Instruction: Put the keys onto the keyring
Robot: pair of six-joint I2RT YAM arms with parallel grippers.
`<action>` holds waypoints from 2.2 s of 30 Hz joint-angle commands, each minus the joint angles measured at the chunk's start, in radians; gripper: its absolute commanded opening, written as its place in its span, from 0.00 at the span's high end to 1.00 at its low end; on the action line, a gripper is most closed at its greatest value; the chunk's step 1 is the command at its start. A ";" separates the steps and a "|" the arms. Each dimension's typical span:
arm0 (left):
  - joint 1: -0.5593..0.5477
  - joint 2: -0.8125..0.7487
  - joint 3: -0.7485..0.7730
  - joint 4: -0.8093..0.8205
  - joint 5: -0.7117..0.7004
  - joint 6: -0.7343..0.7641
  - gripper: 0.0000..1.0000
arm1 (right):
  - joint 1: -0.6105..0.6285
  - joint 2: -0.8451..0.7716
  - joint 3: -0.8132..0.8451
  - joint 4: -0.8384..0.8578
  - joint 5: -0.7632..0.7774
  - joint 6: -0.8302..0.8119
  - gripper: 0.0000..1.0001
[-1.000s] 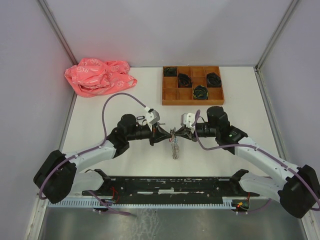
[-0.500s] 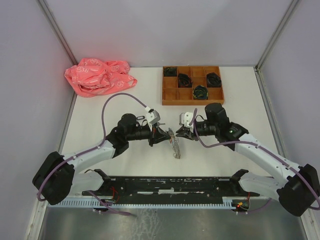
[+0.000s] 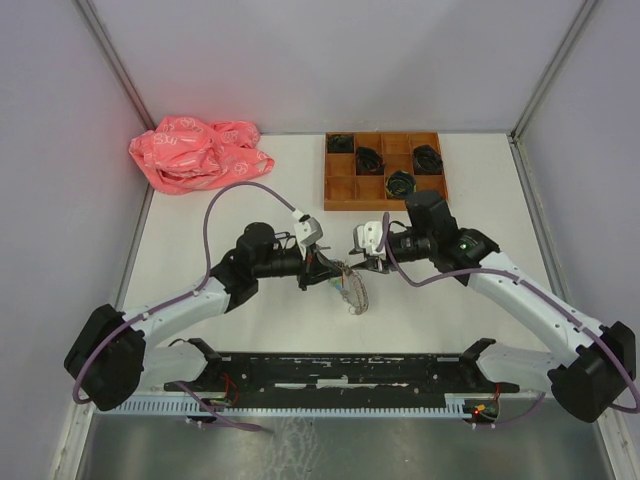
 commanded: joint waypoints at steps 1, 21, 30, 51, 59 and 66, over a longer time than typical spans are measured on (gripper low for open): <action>-0.005 -0.011 0.056 -0.001 -0.001 0.053 0.97 | -0.001 0.039 0.079 -0.114 -0.067 -0.189 0.58; -0.017 0.003 0.083 -0.029 0.016 0.086 0.97 | 0.044 0.132 0.193 -0.277 0.049 -0.605 0.57; -0.020 0.005 0.092 -0.037 0.014 0.090 0.97 | 0.084 0.178 0.235 -0.355 0.124 -0.687 0.61; -0.021 -0.004 0.092 -0.069 -0.008 0.095 0.97 | 0.131 0.140 0.187 -0.334 0.219 -0.689 0.96; -0.019 -0.020 0.061 -0.102 -0.093 0.091 0.97 | 0.125 0.101 0.153 -0.305 0.162 -0.619 0.99; -0.001 -0.007 0.054 -0.140 -0.160 0.077 0.97 | 0.078 0.022 0.066 -0.175 0.039 -0.509 0.99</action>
